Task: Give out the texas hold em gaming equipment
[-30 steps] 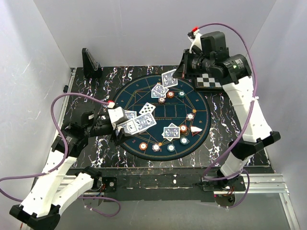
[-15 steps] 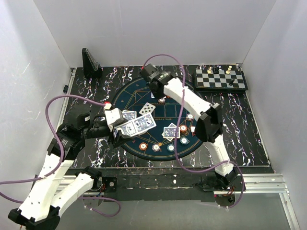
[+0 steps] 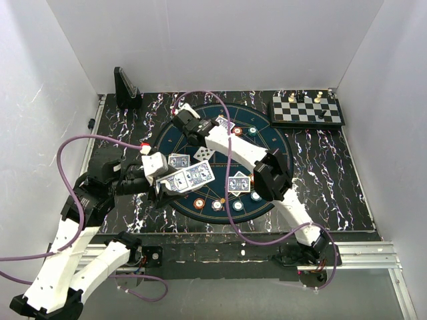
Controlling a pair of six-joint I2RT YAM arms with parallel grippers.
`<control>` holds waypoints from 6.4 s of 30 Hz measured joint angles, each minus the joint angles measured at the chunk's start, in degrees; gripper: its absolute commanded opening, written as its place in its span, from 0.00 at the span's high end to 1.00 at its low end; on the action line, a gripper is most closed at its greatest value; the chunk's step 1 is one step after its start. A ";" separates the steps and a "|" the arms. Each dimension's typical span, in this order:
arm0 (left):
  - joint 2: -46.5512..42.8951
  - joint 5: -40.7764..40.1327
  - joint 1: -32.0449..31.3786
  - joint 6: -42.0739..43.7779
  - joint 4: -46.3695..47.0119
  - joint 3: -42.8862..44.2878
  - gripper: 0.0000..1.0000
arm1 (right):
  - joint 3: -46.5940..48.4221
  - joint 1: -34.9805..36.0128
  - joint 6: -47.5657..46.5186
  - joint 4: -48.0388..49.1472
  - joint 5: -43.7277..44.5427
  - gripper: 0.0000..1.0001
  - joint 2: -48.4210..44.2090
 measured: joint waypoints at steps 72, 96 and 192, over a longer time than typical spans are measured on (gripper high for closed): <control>1.92 -1.92 0.00 1.66 0.81 -0.09 0.91 | -46.86 -18.86 48.00 19.56 -81.18 0.11 -57.27; 4.70 -3.37 0.00 0.87 4.11 -0.20 0.92 | -47.43 -7.43 49.18 20.15 -83.43 0.28 -52.61; -1.40 2.40 0.00 -10.58 8.76 0.70 0.98 | -1.66 1.64 5.77 -8.90 5.01 0.99 4.55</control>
